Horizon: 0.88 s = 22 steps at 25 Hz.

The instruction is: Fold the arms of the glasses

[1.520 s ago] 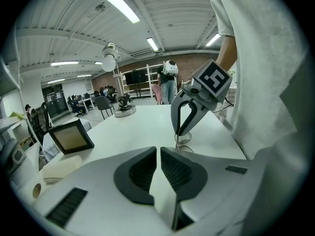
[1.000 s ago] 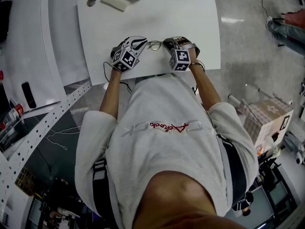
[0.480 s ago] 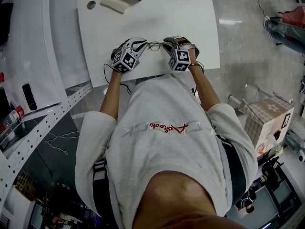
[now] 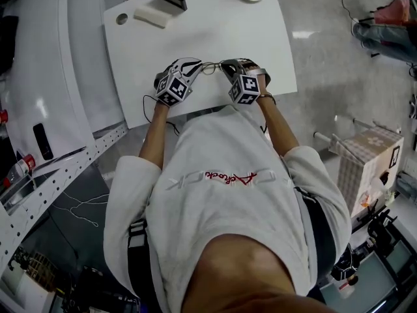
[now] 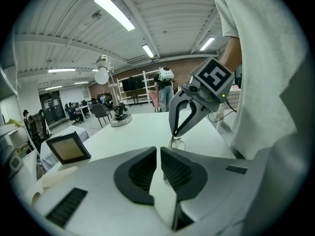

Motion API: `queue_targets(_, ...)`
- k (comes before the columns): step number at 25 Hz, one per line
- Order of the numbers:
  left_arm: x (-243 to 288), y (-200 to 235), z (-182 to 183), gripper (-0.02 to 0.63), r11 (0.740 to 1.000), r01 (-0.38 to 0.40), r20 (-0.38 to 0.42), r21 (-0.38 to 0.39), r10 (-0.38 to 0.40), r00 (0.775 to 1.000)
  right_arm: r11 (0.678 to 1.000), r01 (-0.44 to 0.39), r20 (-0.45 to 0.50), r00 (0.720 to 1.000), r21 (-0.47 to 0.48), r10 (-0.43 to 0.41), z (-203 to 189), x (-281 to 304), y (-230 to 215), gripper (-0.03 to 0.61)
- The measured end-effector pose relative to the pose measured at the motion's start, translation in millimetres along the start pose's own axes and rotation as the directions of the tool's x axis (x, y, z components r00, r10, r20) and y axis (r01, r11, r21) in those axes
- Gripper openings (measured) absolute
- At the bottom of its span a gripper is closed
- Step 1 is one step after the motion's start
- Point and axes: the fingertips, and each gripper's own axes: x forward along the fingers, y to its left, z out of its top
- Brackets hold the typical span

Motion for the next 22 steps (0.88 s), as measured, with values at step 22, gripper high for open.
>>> queue_targets(22,-43,-30,59,0.029,0.933,-0.011,0.315,-0.359,0.133,0.940,0.730,-0.013,0.452,0.793,0.684,-0.409,64,-109,-29,0.008)
